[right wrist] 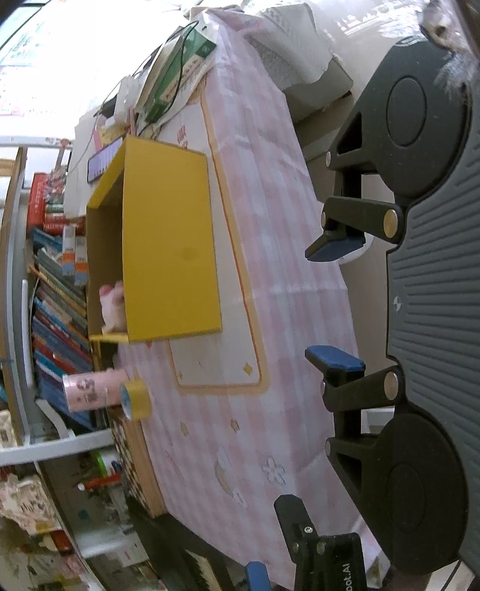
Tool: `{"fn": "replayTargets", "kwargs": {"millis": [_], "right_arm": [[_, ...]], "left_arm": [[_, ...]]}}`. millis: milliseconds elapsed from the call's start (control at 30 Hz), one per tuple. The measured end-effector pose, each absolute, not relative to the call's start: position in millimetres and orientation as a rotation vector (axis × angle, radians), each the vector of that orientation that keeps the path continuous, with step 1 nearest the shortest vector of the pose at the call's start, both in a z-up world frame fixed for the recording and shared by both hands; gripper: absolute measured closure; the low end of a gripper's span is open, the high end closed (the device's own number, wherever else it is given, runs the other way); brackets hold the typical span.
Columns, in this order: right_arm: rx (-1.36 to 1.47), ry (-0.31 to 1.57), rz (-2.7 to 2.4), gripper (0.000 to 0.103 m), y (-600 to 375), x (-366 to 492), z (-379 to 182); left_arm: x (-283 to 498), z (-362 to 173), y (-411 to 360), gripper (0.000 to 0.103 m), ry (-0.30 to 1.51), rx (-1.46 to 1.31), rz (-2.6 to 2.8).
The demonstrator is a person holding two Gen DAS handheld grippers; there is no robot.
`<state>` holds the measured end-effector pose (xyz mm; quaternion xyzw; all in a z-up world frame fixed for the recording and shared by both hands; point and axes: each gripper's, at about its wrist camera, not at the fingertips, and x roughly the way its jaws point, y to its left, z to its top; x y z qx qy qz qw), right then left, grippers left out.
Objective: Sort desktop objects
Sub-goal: 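Withdraw both tools from the yellow box back over the table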
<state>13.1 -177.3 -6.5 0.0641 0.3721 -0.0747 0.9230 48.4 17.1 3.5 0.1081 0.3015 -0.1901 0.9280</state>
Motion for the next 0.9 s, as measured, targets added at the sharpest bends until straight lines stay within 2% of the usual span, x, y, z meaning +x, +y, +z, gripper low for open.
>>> {"fn": "replayTargets", "kwargs": {"millis": [900], "right_arm": [[-0.008, 0.756, 0.095, 0.053, -80, 40, -3]], "left_arm": [[39, 4, 108, 0.003, 0.602, 0.141, -0.195]]}}
